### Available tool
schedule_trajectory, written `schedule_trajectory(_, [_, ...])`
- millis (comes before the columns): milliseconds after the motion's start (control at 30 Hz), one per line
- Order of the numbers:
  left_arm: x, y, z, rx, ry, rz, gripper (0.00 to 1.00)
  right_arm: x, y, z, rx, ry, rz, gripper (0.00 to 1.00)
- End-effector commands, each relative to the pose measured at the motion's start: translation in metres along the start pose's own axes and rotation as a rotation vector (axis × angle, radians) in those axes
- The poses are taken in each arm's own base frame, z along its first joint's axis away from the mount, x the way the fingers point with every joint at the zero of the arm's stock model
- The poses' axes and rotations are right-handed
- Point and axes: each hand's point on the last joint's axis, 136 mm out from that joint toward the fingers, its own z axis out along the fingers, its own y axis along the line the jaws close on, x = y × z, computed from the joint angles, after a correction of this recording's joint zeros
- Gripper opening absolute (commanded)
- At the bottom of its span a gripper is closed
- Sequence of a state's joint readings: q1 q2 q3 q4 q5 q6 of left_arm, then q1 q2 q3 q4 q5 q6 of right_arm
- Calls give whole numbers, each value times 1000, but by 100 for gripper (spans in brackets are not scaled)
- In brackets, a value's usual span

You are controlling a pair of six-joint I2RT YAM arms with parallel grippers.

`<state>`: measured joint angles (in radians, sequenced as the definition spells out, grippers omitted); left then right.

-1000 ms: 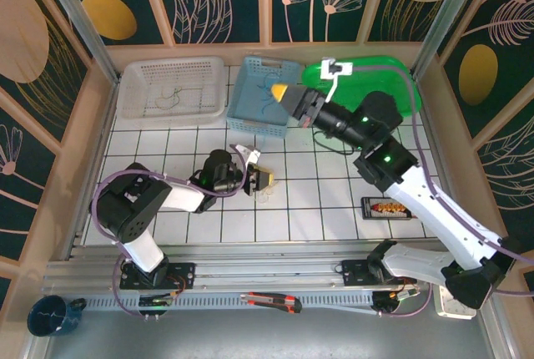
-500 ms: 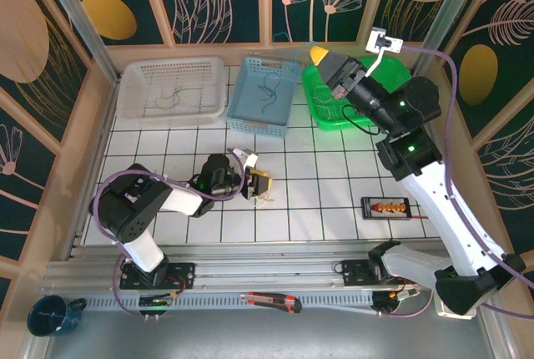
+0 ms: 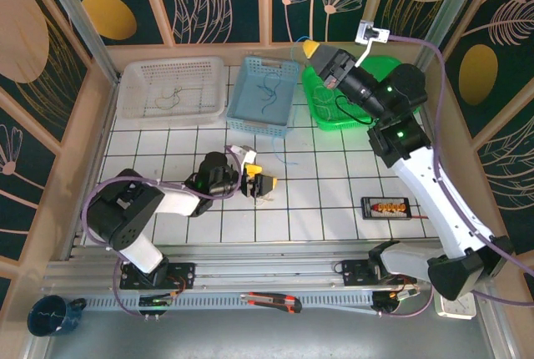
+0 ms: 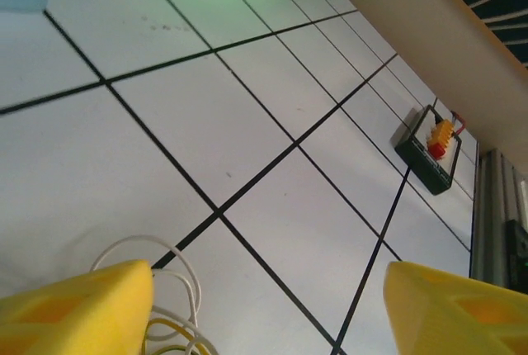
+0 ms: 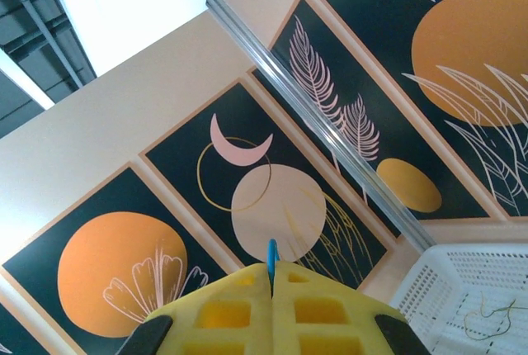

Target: Untangle the cables

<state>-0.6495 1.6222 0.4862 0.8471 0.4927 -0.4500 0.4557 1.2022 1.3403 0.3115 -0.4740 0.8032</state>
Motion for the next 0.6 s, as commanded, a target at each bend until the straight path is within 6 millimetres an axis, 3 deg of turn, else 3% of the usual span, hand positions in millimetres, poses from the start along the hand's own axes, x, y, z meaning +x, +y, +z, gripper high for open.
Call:
schedule_trajectory(0, [-21, -15, -3, 28, -37, 27, 98, -9, 8, 3, -49, -23, -22, 0])
schedule_trajectory(267, [-40, -24, -15, 3, -73, 71, 99, -5, -26, 22, -24, 6, -2, 0])
schedule_trajectory(567, [-47, -30, -25, -8, -88, 58, 99, 11, -93, 51, 32, 63, 55, 0])
